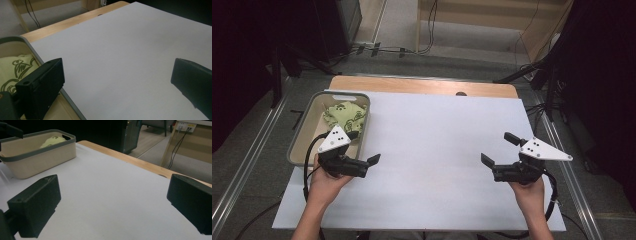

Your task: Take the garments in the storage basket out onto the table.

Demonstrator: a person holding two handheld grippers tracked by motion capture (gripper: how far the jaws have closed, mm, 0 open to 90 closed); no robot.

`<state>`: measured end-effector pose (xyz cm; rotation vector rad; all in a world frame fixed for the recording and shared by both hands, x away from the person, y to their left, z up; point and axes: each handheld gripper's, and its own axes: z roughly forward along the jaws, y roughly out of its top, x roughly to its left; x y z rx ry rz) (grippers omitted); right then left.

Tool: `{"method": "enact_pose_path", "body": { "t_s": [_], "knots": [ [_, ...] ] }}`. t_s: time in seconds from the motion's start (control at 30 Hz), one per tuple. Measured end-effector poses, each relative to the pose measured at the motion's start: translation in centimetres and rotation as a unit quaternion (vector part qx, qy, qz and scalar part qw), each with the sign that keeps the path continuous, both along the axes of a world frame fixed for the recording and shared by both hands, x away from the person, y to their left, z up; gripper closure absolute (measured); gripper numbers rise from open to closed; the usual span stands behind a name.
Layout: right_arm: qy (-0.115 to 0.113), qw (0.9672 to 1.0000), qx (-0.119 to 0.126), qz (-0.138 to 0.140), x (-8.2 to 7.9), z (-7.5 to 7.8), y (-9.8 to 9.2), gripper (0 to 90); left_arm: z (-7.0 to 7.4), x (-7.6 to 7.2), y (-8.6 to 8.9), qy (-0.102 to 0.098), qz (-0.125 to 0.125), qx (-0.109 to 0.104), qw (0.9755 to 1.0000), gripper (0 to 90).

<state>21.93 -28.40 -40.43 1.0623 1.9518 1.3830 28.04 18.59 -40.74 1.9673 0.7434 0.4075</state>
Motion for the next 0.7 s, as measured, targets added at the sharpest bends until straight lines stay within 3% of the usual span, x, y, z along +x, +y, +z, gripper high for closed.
{"method": "enact_pose_path", "body": {
  "t_s": [0.5,0.6,0.7],
  "knots": [
    [0.001,1.0,-0.006,0.005,-0.02,-0.1,-0.06,0.0,0.09,0.45,0.72,0.005,0.02,0.007,0.9998,0.0],
    [0.004,0.9998,0.01,0.018,0.17,0.05,-0.13,0.0,-0.02,0.65,0.6,0.007,0.026,0.011,0.9996,0.0],
    [0.003,0.9998,0.009,0.018,0.18,0.09,-0.13,0.0,0.0,0.82,0.54,0.008,0.028,0.012,0.9995,0.0]
  ]
}}
